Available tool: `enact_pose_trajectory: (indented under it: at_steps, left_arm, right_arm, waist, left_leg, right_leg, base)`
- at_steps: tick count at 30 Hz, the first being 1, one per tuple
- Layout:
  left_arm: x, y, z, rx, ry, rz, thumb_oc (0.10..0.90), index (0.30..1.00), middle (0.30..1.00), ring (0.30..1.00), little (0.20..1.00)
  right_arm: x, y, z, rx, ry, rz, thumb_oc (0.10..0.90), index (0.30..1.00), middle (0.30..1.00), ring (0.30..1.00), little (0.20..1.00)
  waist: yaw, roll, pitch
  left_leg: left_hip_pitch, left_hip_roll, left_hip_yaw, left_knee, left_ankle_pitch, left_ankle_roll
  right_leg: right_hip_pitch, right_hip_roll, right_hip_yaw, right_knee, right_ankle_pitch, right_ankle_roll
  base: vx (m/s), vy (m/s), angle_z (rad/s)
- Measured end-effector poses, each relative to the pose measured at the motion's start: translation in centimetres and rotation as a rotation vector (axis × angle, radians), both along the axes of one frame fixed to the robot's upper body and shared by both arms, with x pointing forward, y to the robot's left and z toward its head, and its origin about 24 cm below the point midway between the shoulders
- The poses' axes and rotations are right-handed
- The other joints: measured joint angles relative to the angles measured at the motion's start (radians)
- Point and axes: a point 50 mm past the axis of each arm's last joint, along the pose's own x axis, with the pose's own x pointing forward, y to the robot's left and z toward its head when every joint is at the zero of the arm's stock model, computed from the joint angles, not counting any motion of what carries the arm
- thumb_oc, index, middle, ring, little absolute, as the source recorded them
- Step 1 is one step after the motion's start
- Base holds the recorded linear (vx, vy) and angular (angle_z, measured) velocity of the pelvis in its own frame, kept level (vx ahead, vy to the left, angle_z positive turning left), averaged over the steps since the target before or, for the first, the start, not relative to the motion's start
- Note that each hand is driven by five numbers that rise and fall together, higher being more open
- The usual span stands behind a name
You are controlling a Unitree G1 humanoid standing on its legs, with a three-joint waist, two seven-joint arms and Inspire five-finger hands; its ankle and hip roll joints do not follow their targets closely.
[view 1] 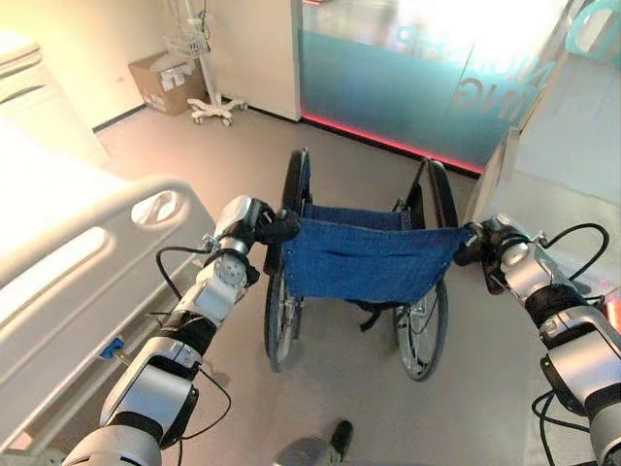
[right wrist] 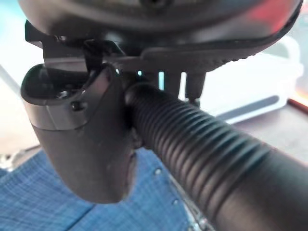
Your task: Push the wheelchair next to the bed
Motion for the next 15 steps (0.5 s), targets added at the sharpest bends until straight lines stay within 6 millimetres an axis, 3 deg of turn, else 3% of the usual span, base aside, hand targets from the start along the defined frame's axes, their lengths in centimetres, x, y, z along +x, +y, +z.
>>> enact_pose_trajectory:
  at_steps: [1, 2, 3, 4, 5, 6, 7, 8, 9, 10, 11, 12, 13, 14, 15]
  left_arm:
    - [-0.6, -0.3, -1.3, 0.005, 0.036, -0.009, 0.4, 0.3, 0.3, 0.3, 0.3]
    - [-0.6, -0.3, -1.0, 0.002, 0.02, -0.016, 0.4, 0.3, 0.3, 0.3, 0.3]
    - [-0.2, -0.5, 0.3, -0.014, -0.03, -0.028, 0.4, 0.3, 0.3, 0.3, 0.3]
    - [-0.1, -0.5, 0.8, -0.009, -0.045, -0.032, 0.4, 0.3, 0.3, 0.3, 0.3]
    - [0.5, -0.6, 1.7, 0.006, -0.057, -0.042, 0.4, 0.3, 0.3, 0.3, 0.3]
    - [1.0, -1.5, 1.7, -0.007, -0.042, -0.055, 0.4, 0.3, 0.3, 0.3, 0.3]
    - [1.1, -1.6, 1.6, -0.005, -0.043, -0.054, 0.4, 0.3, 0.3, 0.3, 0.3]
    - [0.8, -1.3, 1.3, 0.006, -0.04, -0.052, 0.4, 0.3, 0.3, 0.3, 0.3]
    - [0.7, -1.0, 1.5, 0.012, -0.045, -0.048, 0.4, 0.3, 0.3, 0.3, 0.3]
    - [0.5, -0.5, 1.5, 0.006, -0.05, -0.043, 0.4, 0.3, 0.3, 0.3, 0.3]
    - [0.4, -0.3, 1.5, -0.005, -0.056, -0.03, 0.4, 0.3, 0.3, 0.3, 0.3]
    - [0.4, -0.4, 1.5, -0.006, -0.057, -0.029, 0.4, 0.3, 0.3, 0.3, 0.3]
    - [0.4, -0.6, 1.4, -0.023, -0.056, -0.03, 0.4, 0.3, 0.3, 0.3, 0.3]
    - [0.3, -0.8, 1.4, -0.044, -0.057, -0.031, 0.4, 0.3, 0.3, 0.3, 0.3]
    - [0.3, -1.0, 1.5, -0.05, -0.062, -0.036, 0.4, 0.3, 0.3, 0.3, 0.3]
  right_arm:
    - [-0.7, -0.1, -1.1, -0.002, 0.039, -0.013, 0.4, 0.3, 0.3, 0.3, 0.3]
    - [-0.7, -0.2, -0.9, -0.005, 0.033, -0.014, 0.4, 0.3, 0.3, 0.3, 0.3]
    - [-0.6, -0.4, -0.3, 0.0, 0.01, -0.01, 0.4, 0.3, 0.3, 0.3, 0.3]
    - [-0.6, -0.5, -0.2, 0.006, 0.008, -0.013, 0.4, 0.3, 0.3, 0.3, 0.3]
    - [-0.6, -0.8, 0.3, 0.022, 0.011, -0.03, 0.4, 0.3, 0.3, 0.3, 0.3]
    - [-0.9, -1.5, 0.4, 0.019, 0.019, -0.054, 0.4, 0.3, 0.3, 0.3, 0.3]
    - [-1.0, -1.5, 0.2, 0.017, 0.032, -0.062, 0.4, 0.3, 0.3, 0.3, 0.3]
    - [-0.9, -1.3, 0.3, 0.015, 0.032, -0.058, 0.4, 0.3, 0.3, 0.3, 0.3]
    - [-0.8, -1.1, 0.6, 0.016, 0.024, -0.045, 0.4, 0.3, 0.3, 0.3, 0.3]
    - [-0.7, -0.9, 0.8, 0.018, 0.017, -0.032, 0.4, 0.3, 0.3, 0.3, 0.3]
    - [-0.6, -0.6, 0.9, 0.027, 0.018, -0.024, 0.4, 0.3, 0.3, 0.3, 0.3]
    - [-0.6, -0.6, 1.0, 0.024, 0.015, -0.024, 0.4, 0.3, 0.3, 0.3, 0.3]
    - [-0.4, -0.9, 1.8, 0.012, -0.001, -0.024, 0.4, 0.3, 0.3, 0.3, 0.3]
    - [-0.3, -1.1, 2.3, -0.004, -0.003, -0.023, 0.4, 0.3, 0.3, 0.3, 0.3]
    - [-0.3, -1.3, 2.4, -0.01, -0.001, -0.026, 0.4, 0.3, 0.3, 0.3, 0.3]
  waist:
    - [0.001, 0.015, -0.019]
    - [-0.005, 0.014, -0.024]
    - [-0.04, 0.003, -0.026]
    - [-0.067, -0.02, -0.027]
    - [-0.114, -0.084, -0.02]
    - [-0.12, -0.083, 0.009]
    - [-0.107, -0.087, 0.012]
    - [-0.075, -0.061, 0.016]
    - [-0.07, -0.05, 0.016]
    - [-0.08, -0.064, 0.01]
    - [-0.095, -0.066, 0.013]
    - [-0.103, -0.061, 0.015]
    - [-0.111, -0.027, 0.024]
    - [-0.11, -0.022, 0.034]
    - [-0.108, -0.02, 0.036]
  left_leg:
    - [0.033, -0.044, -0.143, -0.049, 0.03, -0.036]
    - [0.035, -0.04, -0.181, -0.086, 0.055, -0.05]
    - [0.035, -0.004, -0.215, -0.18, 0.073, -0.089]
    - [0.045, -0.001, -0.186, -0.208, 0.072, -0.085]
    - [0.013, -0.012, -0.104, -0.099, 0.049, -0.051]
    - [0.038, 0.002, -0.122, -0.043, -0.01, -0.084]
    - [0.057, -0.007, -0.183, -0.047, -0.009, -0.087]
    - [0.083, 0.02, -0.284, -0.068, -0.022, -0.113]
    - [0.075, 0.04, -0.299, -0.073, -0.026, -0.127]
    - [0.074, 0.063, -0.31, -0.084, -0.032, -0.147]
    - [0.069, 0.111, -0.284, -0.094, -0.036, -0.153]
    - [0.068, 0.145, -0.263, -0.109, -0.036, -0.153]
    - [0.068, 0.209, -0.213, -0.135, -0.018, -0.143]
    - [0.077, 0.258, -0.163, -0.141, -0.009, -0.168]
    - [0.073, 0.263, -0.137, -0.129, 0.004, -0.168]
  right_leg:
    - [-0.106, 0.008, 0.091, 0.113, -0.025, -0.006]
    - [-0.15, 0.024, 0.11, 0.087, -0.023, -0.007]
    - [-0.185, 0.045, 0.141, -0.055, 0.009, -0.008]
    - [-0.175, 0.028, 0.16, -0.178, 0.048, -0.004]
    - [-0.115, -0.077, 0.186, -0.364, 0.122, 0.018]
    - [-0.059, -0.12, 0.152, -0.405, 0.285, 0.087]
    - [-0.052, -0.119, 0.155, -0.409, 0.31, 0.083]
    - [-0.066, -0.07, 0.156, -0.421, 0.318, 0.066]
    - [-0.059, -0.054, 0.16, -0.447, 0.321, 0.066]
    - [-0.039, -0.048, 0.178, -0.466, 0.32, 0.066]
    - [-0.024, -0.036, 0.168, -0.451, 0.351, 0.037]
    - [-0.024, -0.022, 0.146, -0.439, 0.335, 0.018]
    - [-0.022, 0.005, 0.106, -0.406, 0.31, -0.009]
    - [-0.025, 0.011, 0.066, -0.393, 0.296, -0.026]
    - [-0.02, 0.01, 0.045, -0.384, 0.291, -0.031]
  base:
    - [0.45, -0.277, 0.3]
    - [0.5, -0.34, 0.63]
    - [0.42, -0.33, 0.9]
    - [0.55, -0.458, 1.67]
    - [0.63, -0.615, 1.77]
    - [0.49, -0.518, 1.4]
    - [0.55, -0.647, 0.38]
    - [0.37, -0.445, -0.14]
    - [0.42, -0.474, 0.12]
    - [0.31, -0.297, 0.76]
    - [0.33, -0.342, 0.95]
    - [0.28, -0.303, 1.0]
    - [0.33, -0.395, 0.77]
    - [0.27, -0.308, 0.63]
    - [0.33, -0.375, 0.6]
